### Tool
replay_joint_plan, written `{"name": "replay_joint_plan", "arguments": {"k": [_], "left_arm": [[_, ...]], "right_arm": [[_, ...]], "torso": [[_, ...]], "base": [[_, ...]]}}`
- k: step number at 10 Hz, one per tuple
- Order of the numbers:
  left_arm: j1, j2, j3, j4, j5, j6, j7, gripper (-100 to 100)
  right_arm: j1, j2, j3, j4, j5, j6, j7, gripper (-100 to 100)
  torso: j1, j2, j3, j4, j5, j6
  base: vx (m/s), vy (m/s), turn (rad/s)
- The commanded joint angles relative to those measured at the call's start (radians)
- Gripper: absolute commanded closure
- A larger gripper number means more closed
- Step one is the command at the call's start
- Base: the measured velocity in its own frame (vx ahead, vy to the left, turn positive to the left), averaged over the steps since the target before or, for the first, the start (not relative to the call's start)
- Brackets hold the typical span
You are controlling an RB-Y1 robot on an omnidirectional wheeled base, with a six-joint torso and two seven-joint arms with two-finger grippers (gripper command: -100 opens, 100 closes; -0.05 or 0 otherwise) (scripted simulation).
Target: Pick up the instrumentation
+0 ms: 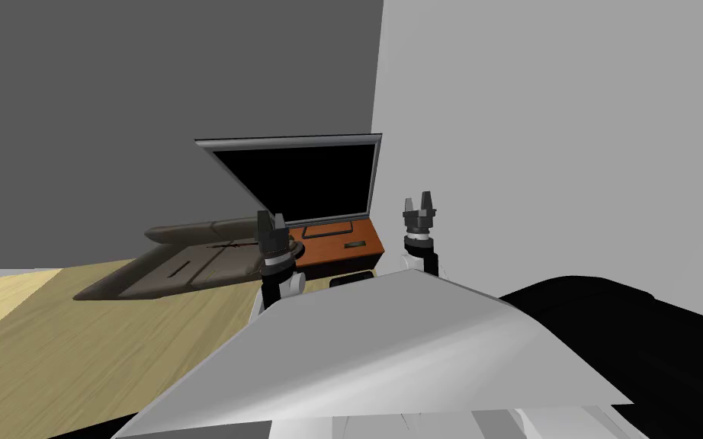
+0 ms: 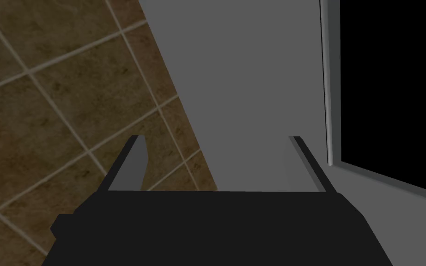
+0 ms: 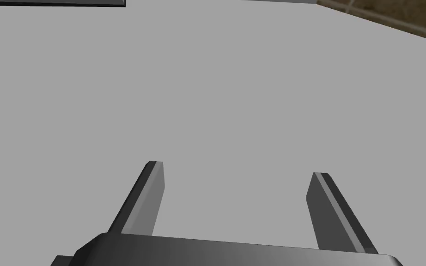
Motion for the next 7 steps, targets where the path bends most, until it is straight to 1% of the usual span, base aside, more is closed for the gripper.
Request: {"name": "replay_joint_plan", "arguments": {"k": [1,4,7], "left_arm": [[0.0,0.0,0.0,0.0,0.0,0.0,0.0,0],[0.0,0.0,0.0,0.0,0.0,0.0,0.0,0],[0.0,0.0,0.0,0.0,0.0,0.0,0.0,0]], "right_arm": [[0.001,-0.035,0.008,0.012,0.004,-0.002,0.003,-100],[0.003,-0.105,0.025,0.051,0.016,-0.004,0.009,-100],[0.011,-0.196,0.05,0.119,0.042,0.0,0.018,-100]], "torso": [[0.0,0.0,0.0,0.0,0.0,0.0],[0.003,0.005,0.003,0.001,0.001,0.0],[0.005,0.006,0.003,0.001,0.001,0.0]], "base": [[-0.043,0.032,0.114],[-0.084,0.056,0.121],[-0.085,0.082,0.2]]}}
